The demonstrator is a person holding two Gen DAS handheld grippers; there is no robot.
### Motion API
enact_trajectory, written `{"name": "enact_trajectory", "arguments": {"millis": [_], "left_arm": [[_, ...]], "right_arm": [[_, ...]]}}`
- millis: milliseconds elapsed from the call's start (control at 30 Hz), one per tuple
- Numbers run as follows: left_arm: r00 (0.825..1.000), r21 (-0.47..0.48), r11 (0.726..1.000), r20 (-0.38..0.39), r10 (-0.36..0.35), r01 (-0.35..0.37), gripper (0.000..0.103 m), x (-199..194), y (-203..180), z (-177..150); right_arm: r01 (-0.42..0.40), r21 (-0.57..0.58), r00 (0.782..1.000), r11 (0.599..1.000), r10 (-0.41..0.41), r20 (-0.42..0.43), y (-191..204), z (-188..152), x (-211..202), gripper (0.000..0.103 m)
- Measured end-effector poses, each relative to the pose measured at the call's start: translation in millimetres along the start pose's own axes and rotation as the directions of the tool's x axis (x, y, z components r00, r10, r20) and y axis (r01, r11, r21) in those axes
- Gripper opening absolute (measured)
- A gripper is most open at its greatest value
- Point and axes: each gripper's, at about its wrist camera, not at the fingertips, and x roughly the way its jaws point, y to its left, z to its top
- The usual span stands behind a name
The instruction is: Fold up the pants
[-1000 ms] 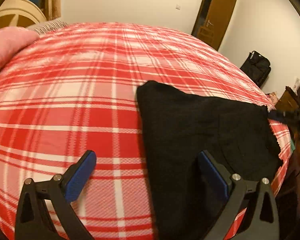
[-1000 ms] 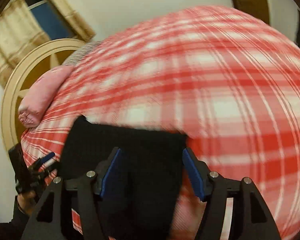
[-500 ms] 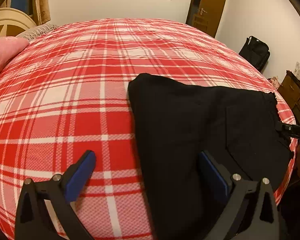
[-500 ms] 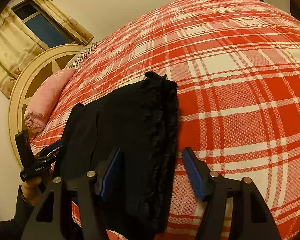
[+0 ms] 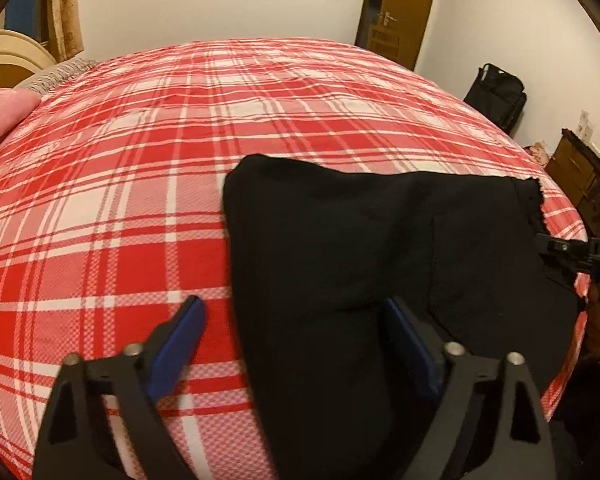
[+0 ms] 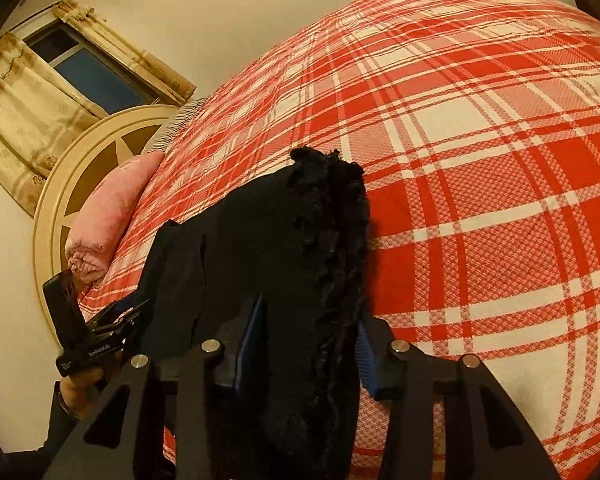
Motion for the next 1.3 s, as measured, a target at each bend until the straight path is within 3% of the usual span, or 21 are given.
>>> {"name": "enact_trajectory", "arguments": {"millis": [100, 267, 367, 400, 500, 1100, 1300], "left_arm": [[1.000, 0.008, 1.000, -0.005, -0.027, 0.027, 0.070, -0.3, -3.8, 0.7], [1.000, 0.018, 1.000, 0.000, -0.024, 0.024, 0.064, -0.8, -8.5, 1.3], [1.000, 0.034, 0.999, 0.009, -0.009, 0.009, 0.046, -4.2, -12.0, 2.6], [1.000, 0.044, 0.999, 0.015, -0.002, 0.002, 0.036, -6.0, -13.0, 3.3], [0.999, 0.070, 0.997, 0.030, 0.021, -0.023, 0.022, -11.3, -15.5, 5.2], [0.989, 0.049, 0.999, 0.146, -0.026, 0.019, 0.013, -64.6, -17.3, 14.2], [0.985, 0.026, 0.999, 0.174, 0.018, -0.023, 0.013, -88.0, -0.8, 18.1]], "right_arm": [[0.016, -0.015, 1.000, 1.000, -0.016, 0.004, 3.5, -1.5, 0.0, 0.043], [0.015, -0.007, 1.000, 1.000, -0.015, 0.012, 3.5, -2.4, 0.2, 0.041], [0.019, -0.034, 0.999, 0.999, -0.017, 0.031, 12.1, -5.0, -1.4, 0.029], [0.030, -0.051, 0.999, 0.998, -0.028, 0.039, 16.8, -6.1, -2.3, 0.028], [0.048, -0.074, 0.998, 0.996, -0.044, 0.051, 27.2, -7.0, -5.4, 0.025], [0.045, -0.125, 0.997, 0.991, -0.037, 0.065, 63.9, 11.0, -20.8, 0.022], [0.014, -0.171, 1.000, 0.985, -0.009, 0.029, 93.5, 25.8, 5.8, 0.022]]}}
